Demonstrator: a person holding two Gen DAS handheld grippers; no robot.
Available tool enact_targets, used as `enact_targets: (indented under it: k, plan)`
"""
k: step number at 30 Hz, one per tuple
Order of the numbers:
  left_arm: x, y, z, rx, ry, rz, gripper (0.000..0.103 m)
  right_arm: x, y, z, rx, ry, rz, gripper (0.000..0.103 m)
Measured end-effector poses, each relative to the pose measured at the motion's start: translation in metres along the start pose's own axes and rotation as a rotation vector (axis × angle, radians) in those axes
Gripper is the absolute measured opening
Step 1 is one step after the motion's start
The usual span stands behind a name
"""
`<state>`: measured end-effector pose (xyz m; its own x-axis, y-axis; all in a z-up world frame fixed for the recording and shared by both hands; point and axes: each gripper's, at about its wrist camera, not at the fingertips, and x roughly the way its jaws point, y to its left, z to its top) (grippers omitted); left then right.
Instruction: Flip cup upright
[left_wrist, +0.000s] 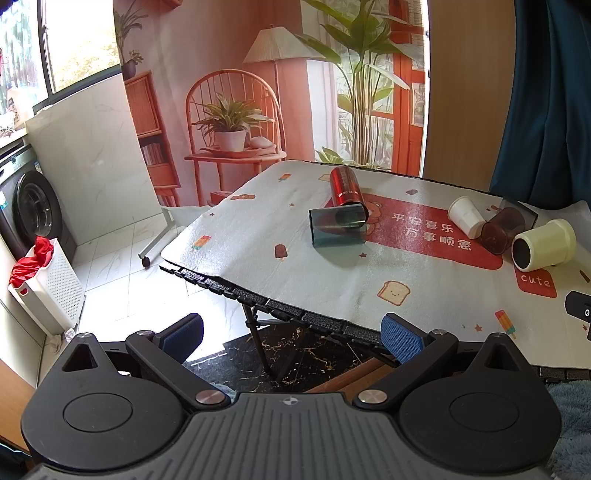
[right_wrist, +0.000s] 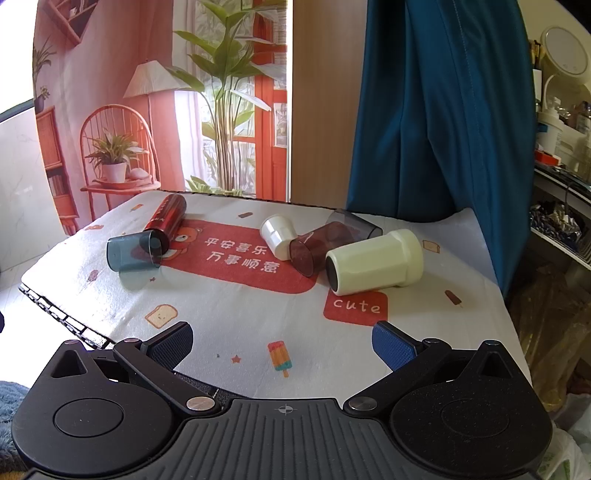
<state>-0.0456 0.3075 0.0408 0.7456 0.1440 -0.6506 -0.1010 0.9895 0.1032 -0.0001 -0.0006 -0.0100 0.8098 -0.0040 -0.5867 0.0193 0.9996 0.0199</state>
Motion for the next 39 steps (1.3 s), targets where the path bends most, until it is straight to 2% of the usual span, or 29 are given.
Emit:
enact_targets:
  k: [18, 25, 29, 33, 39]
  plan:
    - [0.001, 0.001, 0.002, -0.004, 0.001, 0.003, 0.103, 0.003, 0.002, -0.003, 0.0, 0.005, 0.01, 0.103]
    - [0.013, 0.005, 0.006, -0.034, 0.037, -0.016, 0.103, 0.013, -0.004, 0.004, 0.018, 0.014, 0.02, 0.103]
    - [0.022, 0.002, 0.012, -0.016, 0.034, -0.012, 0.103, 0.029, -0.016, 0.016, 0.048, 0.011, 0.008, 0.103]
    - [0.039, -0.002, 0.021, 0.001, 0.047, -0.005, 0.103, 0.051, -0.021, 0.027, 0.026, -0.015, 0.001, 0.103]
    - [0.07, 0.002, 0.041, -0.034, 0.049, 0.037, 0.103, 0.106, -0.023, 0.047, 0.014, -0.03, 0.019, 0.101]
